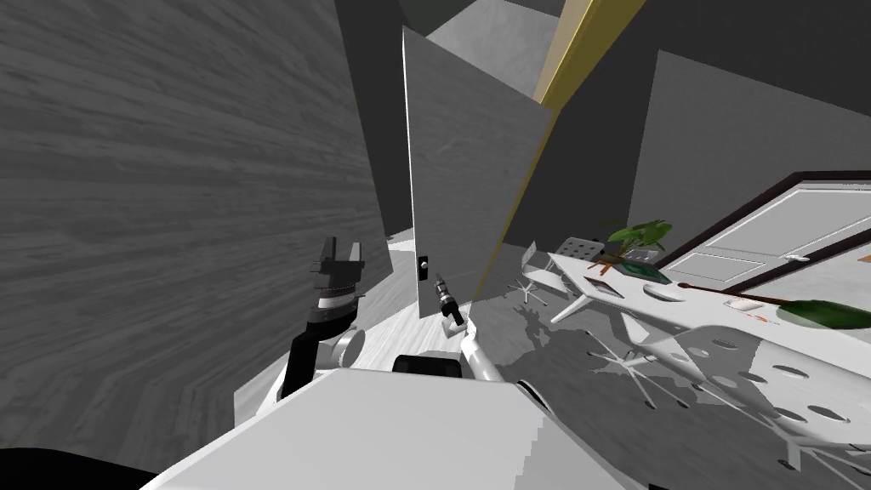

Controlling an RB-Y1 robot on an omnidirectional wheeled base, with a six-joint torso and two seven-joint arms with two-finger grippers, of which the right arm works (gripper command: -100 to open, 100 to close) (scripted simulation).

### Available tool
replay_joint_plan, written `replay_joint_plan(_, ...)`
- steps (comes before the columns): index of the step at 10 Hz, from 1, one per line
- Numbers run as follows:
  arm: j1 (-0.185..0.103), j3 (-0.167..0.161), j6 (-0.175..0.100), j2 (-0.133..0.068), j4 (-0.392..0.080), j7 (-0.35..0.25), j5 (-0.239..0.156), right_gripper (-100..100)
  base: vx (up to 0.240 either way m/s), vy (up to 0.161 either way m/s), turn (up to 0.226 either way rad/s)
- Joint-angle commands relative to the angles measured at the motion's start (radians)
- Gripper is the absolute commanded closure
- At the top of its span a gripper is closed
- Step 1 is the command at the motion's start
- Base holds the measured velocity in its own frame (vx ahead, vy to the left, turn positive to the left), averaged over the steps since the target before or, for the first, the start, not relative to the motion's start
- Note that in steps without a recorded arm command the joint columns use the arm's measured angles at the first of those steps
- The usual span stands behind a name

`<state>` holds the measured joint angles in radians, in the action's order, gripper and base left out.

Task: Push the door open

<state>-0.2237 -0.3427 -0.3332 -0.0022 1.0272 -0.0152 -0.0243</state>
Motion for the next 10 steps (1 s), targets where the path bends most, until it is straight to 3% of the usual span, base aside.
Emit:
replay_joint_plan(1, 0.007, -0.018, 0.003, 0.030, 0.010, 0.002, -0.002, -100, -0.114, -0.020, -0.092)
replay_joint_plan(2, -0.005, -0.009, -0.006, 0.020, -0.012, 0.001, -0.002, -100, -0.052, -0.004, -0.015)
replay_joint_plan(3, -0.008, -0.005, -0.010, -0.007, -0.016, 0.003, -0.002, -100, 0.091, 0.041, 0.031)
replay_joint_plan(6, -0.013, 0.002, -0.013, -0.024, -0.021, 0.006, -0.002, -100, 0.195, 0.104, 0.014)
replay_joint_plan(8, -0.018, 0.009, -0.017, -0.014, -0.026, 0.009, -0.002, -100, 0.206, 0.132, 0.023)
replay_joint_plan(10, -0.022, 0.015, -0.020, 0.014, -0.029, 0.012, -0.002, -100, 0.185, 0.112, 0.023)
